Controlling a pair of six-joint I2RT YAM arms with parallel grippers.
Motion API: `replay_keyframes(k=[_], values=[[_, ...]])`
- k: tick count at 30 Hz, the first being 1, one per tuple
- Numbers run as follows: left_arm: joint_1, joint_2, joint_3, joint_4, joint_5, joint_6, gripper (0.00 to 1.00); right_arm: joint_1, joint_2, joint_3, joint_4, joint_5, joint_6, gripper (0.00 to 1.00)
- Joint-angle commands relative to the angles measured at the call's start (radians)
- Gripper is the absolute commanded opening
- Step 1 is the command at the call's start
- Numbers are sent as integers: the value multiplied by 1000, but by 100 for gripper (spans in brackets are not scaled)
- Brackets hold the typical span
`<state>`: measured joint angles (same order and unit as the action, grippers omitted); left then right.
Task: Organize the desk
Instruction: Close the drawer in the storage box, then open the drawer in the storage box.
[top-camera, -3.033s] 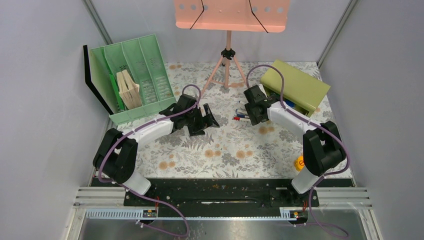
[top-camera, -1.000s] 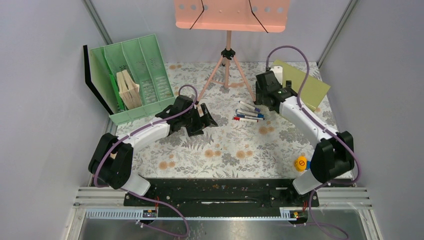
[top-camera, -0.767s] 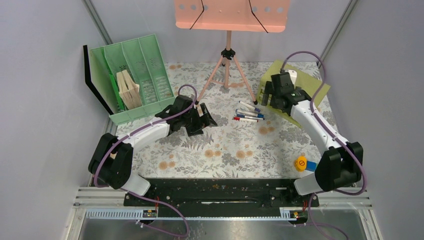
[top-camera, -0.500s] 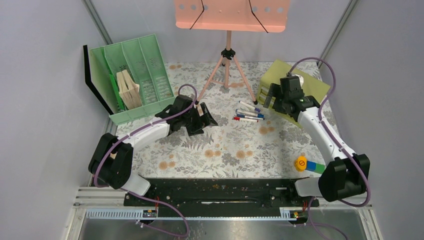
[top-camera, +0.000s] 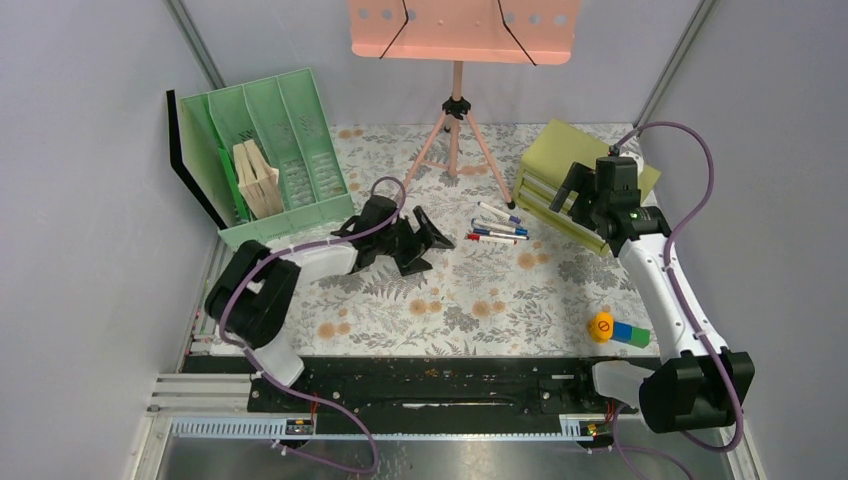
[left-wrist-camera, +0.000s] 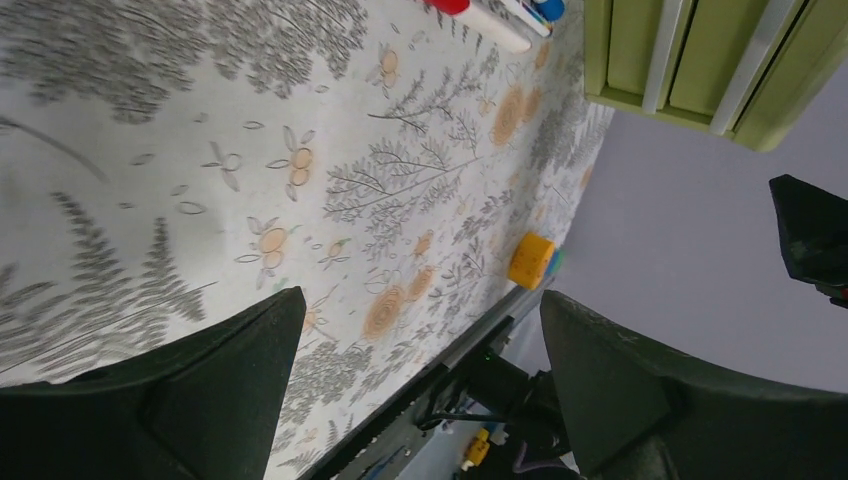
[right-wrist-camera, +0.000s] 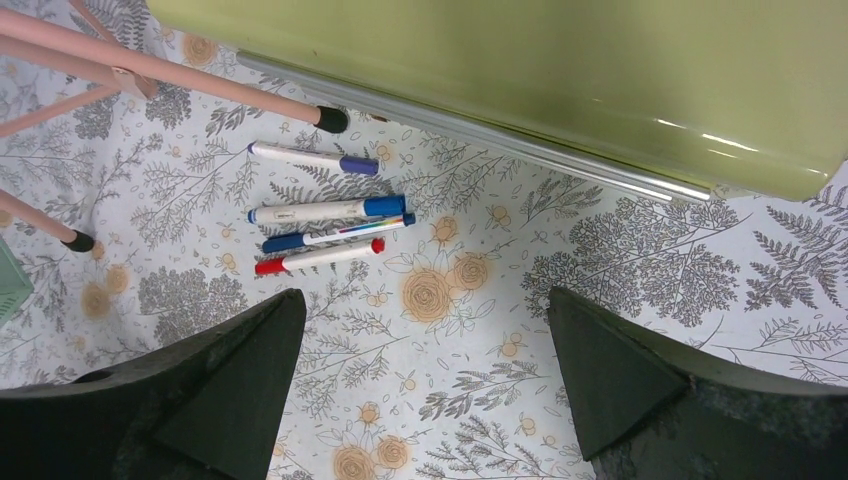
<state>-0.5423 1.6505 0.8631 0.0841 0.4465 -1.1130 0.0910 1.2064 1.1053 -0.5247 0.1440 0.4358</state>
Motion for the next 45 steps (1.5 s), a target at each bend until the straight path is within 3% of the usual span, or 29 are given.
replay_keyframes(k=[1,16,22,33,45], values=[[-46,73,50,184,82,-117,89,-13,-48,-9,17,-10,10,98],[-131,352,293,415,157,-397,84,-25,-135,-27,-22,36,-28,98],[-151,429,421,430,145,-462,82,-25,-133,6,-24,53,-56,98],[-200,602,695,421,78,-575,71,-27,-83,61,-29,30,-55,98],[-210,661,746,411,-108,-635,71,-37,-17,108,-29,34,-38,98]])
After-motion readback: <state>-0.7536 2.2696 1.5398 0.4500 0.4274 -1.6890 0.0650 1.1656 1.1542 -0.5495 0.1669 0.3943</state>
